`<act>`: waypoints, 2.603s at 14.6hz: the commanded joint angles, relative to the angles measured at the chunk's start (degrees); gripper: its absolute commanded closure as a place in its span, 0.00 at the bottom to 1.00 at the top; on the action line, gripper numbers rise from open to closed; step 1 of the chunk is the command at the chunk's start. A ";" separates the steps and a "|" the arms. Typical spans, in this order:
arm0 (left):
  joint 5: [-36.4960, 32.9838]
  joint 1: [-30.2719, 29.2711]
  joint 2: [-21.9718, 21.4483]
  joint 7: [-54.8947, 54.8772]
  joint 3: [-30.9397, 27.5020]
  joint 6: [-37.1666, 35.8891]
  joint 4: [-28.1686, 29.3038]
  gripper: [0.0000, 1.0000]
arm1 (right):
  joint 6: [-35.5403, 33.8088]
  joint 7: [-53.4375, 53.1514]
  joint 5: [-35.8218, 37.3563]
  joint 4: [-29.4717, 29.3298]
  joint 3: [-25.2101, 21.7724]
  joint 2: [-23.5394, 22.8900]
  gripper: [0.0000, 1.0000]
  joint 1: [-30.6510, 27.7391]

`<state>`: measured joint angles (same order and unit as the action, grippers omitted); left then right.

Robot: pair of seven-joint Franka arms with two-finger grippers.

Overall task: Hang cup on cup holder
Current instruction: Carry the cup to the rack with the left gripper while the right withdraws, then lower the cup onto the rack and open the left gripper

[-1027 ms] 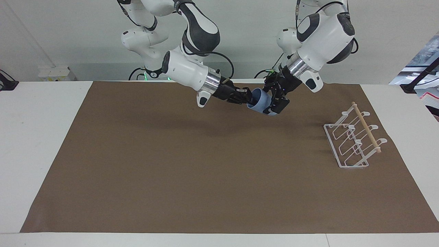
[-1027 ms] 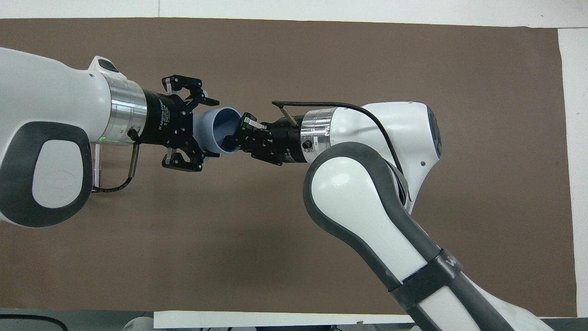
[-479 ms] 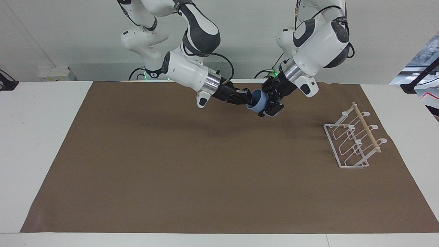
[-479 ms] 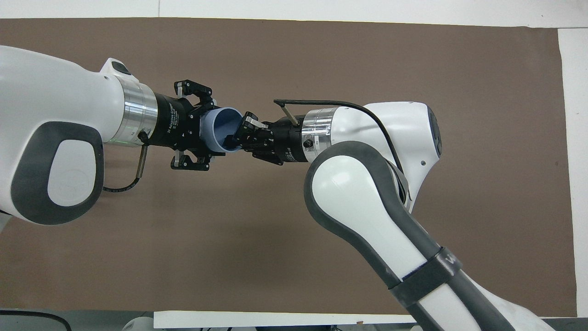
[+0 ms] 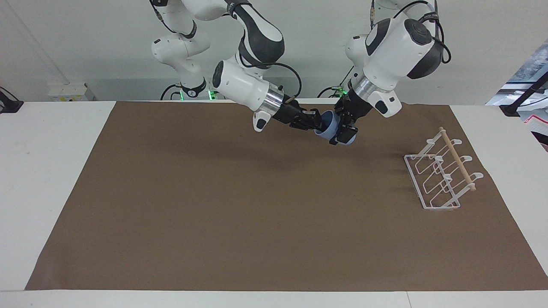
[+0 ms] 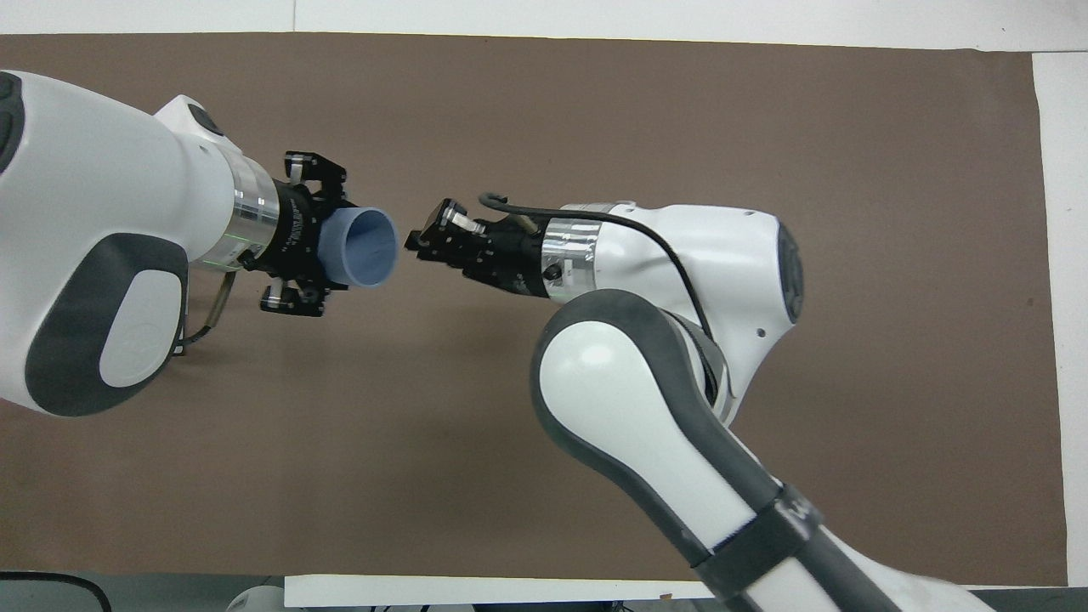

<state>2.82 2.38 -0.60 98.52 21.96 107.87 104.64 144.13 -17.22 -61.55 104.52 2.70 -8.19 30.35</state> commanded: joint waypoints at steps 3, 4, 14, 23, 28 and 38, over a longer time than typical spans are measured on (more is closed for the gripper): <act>-15.53 -3.69 0.16 -2.11 -0.16 -0.11 1.62 1.00 | -11.12 1.66 22.49 0.24 -0.41 6.51 0.01 -13.27; -21.05 -3.61 0.60 -2.11 -0.16 -0.46 1.80 1.00 | -14.29 1.75 26.36 0.24 -0.41 6.69 0.01 -16.17; -81.25 0.26 13.06 9.80 -0.07 -13.90 4.17 1.00 | -53.29 5.60 59.51 -10.18 -0.59 11.88 0.01 -32.62; -93.00 -0.44 22.13 24.52 -0.07 -24.63 7.59 1.00 | -62.83 16.43 63.40 -12.68 -0.41 11.00 0.01 -37.91; -95.02 -1.67 22.31 24.87 -0.07 -24.20 8.30 1.00 | -62.74 16.43 63.49 -12.85 -8.47 9.77 0.01 -29.32; -84.39 -0.71 22.92 20.40 0.63 -25.42 -1.00 0.00 | -63.63 16.34 62.61 -11.09 -9.82 12.76 0.01 -30.17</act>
<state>-84.68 0.41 22.66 121.18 22.35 84.73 107.02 80.80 -1.85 1.18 92.73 -7.19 4.04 0.33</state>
